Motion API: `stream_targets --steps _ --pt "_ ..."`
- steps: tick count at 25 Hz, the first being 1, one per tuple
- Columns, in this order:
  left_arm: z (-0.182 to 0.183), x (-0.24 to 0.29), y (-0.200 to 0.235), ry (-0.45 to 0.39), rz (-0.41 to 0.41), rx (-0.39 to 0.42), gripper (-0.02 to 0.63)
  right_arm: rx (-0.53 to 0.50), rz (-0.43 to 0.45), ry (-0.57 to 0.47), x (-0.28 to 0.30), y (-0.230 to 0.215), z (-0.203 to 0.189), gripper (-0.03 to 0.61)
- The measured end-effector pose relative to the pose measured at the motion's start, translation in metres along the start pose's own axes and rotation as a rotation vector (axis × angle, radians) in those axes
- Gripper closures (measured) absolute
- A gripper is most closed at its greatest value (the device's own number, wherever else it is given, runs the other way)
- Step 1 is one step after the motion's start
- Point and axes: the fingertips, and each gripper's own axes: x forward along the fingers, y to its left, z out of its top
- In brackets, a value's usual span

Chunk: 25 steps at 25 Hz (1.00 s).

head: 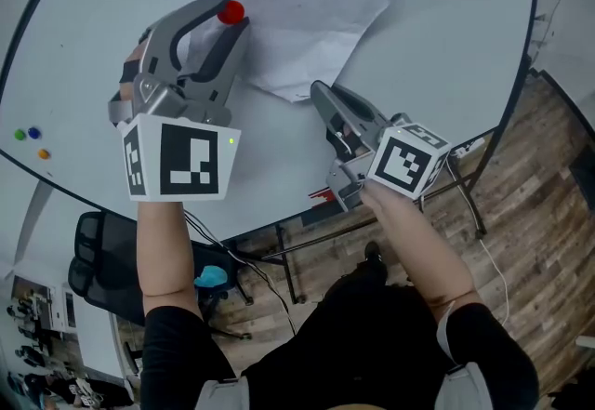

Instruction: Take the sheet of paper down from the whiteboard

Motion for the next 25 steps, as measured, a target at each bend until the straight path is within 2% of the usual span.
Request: stream_targets --steps 9,16,25 --pt "-0.018 -0.016 0.003 -0.003 0.011 -0.008 0.483 -0.012 -0.051 -0.041 -0.007 -0.006 0.008 0.557" --pt "-0.007 -0.004 -0.007 0.003 -0.009 -0.022 0.483 -0.034 -0.095 -0.076 -0.043 -0.022 0.037 0.557" --pt "-0.015 0.005 -0.012 0.001 -0.023 -0.032 0.483 -0.029 -0.169 -0.095 -0.071 -0.044 0.039 0.557"
